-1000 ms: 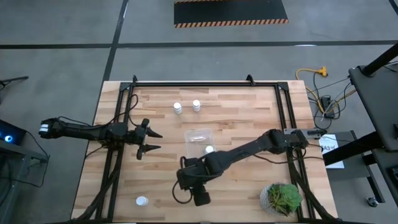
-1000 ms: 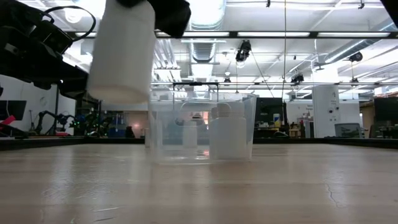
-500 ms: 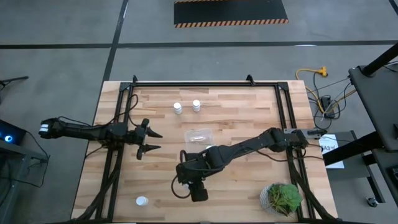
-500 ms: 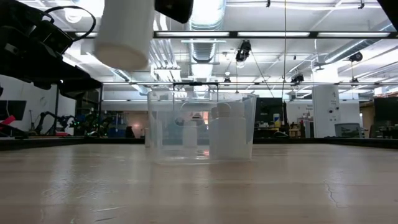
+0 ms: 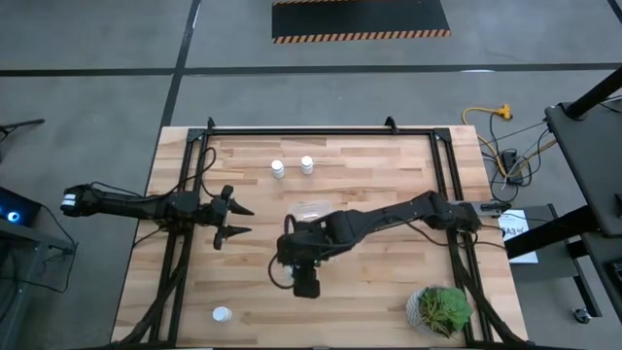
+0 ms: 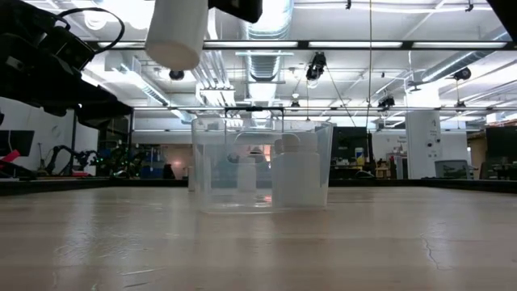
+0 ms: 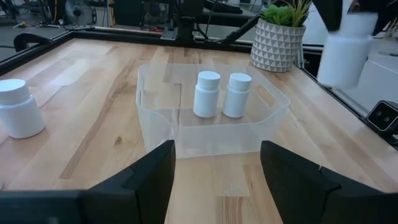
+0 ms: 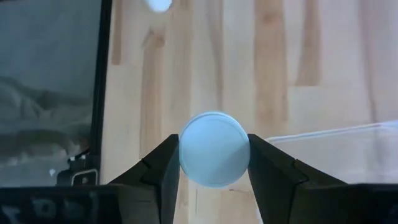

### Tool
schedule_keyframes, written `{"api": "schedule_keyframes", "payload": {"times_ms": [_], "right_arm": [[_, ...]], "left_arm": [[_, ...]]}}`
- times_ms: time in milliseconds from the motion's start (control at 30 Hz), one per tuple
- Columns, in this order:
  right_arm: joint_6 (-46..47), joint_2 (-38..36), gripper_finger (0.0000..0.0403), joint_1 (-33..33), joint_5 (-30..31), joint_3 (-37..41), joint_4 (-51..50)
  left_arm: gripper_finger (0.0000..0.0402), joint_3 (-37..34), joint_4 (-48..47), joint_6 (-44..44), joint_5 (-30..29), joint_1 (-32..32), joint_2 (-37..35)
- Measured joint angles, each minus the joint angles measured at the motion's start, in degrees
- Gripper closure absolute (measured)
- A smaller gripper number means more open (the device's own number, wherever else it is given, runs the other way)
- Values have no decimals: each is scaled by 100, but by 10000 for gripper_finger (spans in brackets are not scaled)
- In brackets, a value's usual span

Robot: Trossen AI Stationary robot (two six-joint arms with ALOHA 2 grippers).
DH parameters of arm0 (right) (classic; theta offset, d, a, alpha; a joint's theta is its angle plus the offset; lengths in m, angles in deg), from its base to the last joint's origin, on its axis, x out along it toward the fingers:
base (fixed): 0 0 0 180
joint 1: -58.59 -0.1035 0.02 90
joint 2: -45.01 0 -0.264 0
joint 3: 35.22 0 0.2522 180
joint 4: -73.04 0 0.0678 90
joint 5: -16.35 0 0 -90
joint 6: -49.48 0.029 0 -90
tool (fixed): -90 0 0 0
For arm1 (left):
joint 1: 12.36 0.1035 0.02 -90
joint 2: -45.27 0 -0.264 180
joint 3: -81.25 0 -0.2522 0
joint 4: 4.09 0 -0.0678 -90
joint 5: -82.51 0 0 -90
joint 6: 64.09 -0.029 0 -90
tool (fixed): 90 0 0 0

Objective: Pick and place pill bottles into a basket
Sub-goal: Put the white pill bottle into the transparent bin

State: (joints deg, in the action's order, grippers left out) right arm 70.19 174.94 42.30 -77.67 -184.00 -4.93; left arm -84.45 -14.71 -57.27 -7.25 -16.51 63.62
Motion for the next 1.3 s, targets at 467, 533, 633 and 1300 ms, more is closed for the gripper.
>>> {"api": "schedule_keyframes", "payload": {"times_ms": [467,533,633,1300], "right_arm": [[161,-520,259,678,572,0,-912],[55,-522,259,774,574,0,-1088],[-192,-530,259,875,667,0,-1229],[-1450,-572,259,1390,855,761,-911]], "left_arm": [[182,0,4,-1,-1,-1,0],[182,-1,4,0,0,-1,0],[182,0,3,-1,-1,0,0],[182,-1,4,0,0,0,0]]}}
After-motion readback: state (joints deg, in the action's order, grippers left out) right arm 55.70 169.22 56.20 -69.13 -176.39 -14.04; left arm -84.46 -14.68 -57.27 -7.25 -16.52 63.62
